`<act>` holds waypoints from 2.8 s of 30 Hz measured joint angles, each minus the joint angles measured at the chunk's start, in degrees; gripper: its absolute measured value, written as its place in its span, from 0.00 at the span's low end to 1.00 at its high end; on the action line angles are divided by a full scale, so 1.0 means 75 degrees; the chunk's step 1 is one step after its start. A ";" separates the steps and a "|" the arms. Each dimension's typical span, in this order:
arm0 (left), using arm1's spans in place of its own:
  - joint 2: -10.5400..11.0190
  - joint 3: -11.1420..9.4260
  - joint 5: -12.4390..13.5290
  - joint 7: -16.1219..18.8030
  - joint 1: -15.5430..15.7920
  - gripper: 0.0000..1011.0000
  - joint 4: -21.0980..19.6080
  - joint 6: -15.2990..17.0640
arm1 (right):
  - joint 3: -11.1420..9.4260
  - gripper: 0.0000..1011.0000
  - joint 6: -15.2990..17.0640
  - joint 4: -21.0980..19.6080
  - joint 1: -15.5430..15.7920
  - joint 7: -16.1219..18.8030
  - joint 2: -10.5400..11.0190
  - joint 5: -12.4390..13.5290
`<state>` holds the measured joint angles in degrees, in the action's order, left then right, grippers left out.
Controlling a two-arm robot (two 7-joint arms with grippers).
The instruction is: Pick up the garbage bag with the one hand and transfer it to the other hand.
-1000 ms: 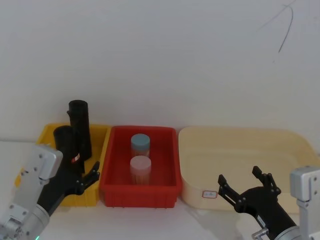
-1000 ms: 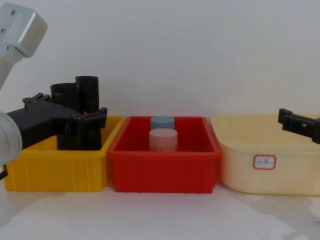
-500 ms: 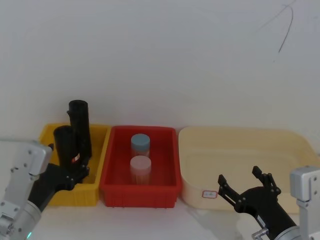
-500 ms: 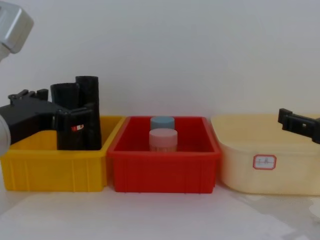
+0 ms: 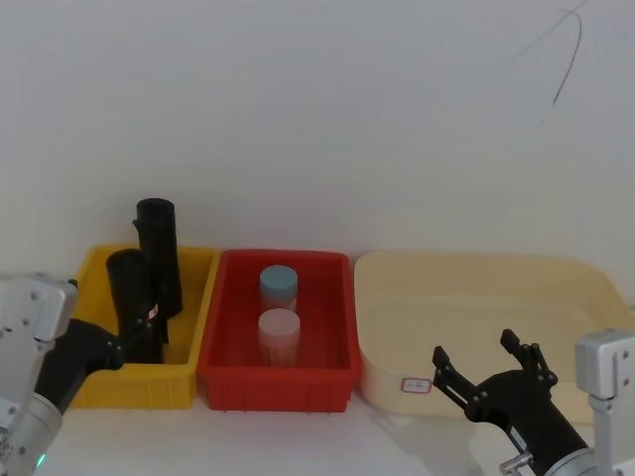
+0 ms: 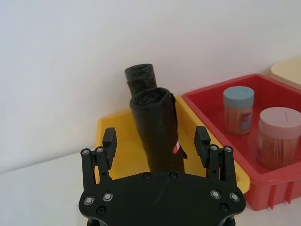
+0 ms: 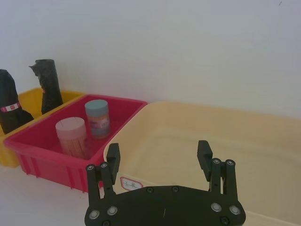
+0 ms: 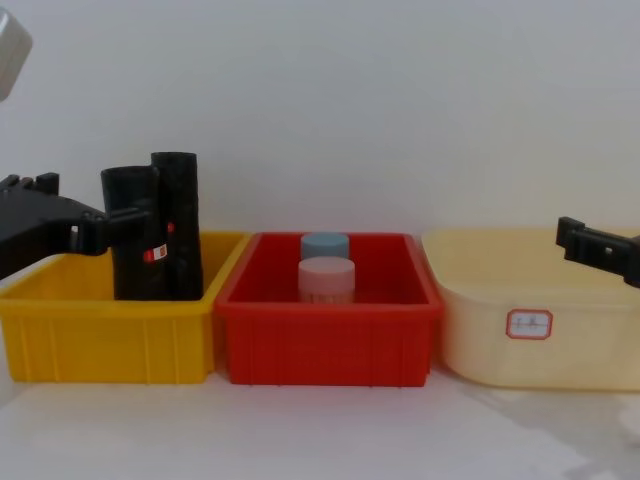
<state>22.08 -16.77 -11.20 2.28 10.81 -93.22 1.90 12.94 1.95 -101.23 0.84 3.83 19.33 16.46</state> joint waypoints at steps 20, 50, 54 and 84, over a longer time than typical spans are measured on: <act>-0.0366 0.0275 -0.0460 -0.0479 0.0422 0.99 0.0856 -0.0268 | 0.0000 0.99 0.0000 0.0000 0.0000 0.0000 0.0000 0.0000; -0.0828 0.0084 -0.0655 -0.1673 0.1536 0.99 0.2313 -0.0884 | 0.0000 0.99 0.0000 0.0000 0.0000 0.0000 0.0000 0.0000; -0.0868 0.0128 -0.0629 -0.1651 0.1571 0.93 0.2362 -0.0919 | 0.0000 0.99 0.0000 0.0000 0.0000 0.0000 0.0000 -0.0001; -0.1078 0.0482 -0.0583 -0.1555 0.1545 0.43 0.1987 -0.0932 | 0.0000 0.99 0.0000 0.0000 0.0000 0.0000 0.0000 0.0000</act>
<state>13.99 -13.15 -15.57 -9.38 22.40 -78.32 -5.09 12.94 1.95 -101.23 0.84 3.83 19.34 16.46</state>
